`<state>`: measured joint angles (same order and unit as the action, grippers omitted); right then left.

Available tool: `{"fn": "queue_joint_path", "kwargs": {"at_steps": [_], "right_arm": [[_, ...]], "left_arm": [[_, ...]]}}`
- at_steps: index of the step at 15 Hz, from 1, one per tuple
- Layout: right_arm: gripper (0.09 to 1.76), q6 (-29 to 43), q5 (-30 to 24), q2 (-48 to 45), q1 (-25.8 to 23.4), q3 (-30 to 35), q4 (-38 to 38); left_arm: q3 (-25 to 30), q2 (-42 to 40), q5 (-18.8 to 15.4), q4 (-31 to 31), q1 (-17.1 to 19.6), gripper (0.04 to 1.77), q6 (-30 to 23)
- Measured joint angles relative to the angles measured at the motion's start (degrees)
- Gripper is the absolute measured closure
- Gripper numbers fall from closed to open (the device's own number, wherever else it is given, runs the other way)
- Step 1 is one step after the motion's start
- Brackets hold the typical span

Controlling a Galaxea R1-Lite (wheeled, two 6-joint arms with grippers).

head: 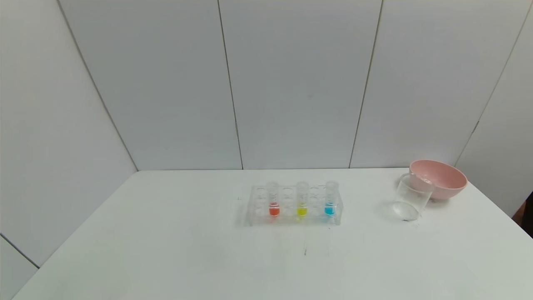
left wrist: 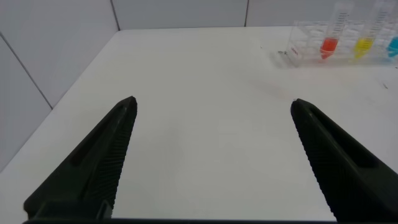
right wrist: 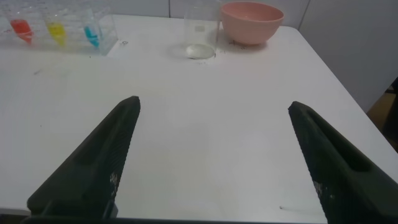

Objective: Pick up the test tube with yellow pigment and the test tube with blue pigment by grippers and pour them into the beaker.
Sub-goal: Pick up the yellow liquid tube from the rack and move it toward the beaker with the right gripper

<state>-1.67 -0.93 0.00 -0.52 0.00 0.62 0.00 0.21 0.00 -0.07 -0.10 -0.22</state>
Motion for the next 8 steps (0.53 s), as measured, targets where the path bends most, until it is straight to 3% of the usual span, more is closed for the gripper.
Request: {"fn": "queue_joint_path", "kwargs": {"at_steps": [8], "right_arm": [[0.14, 0.00, -0.02, 0.00, 0.00, 0.00, -0.09]], "left_arm": [[0.00, 0.00, 0.00, 0.00, 0.00, 0.05, 0.00]]}}
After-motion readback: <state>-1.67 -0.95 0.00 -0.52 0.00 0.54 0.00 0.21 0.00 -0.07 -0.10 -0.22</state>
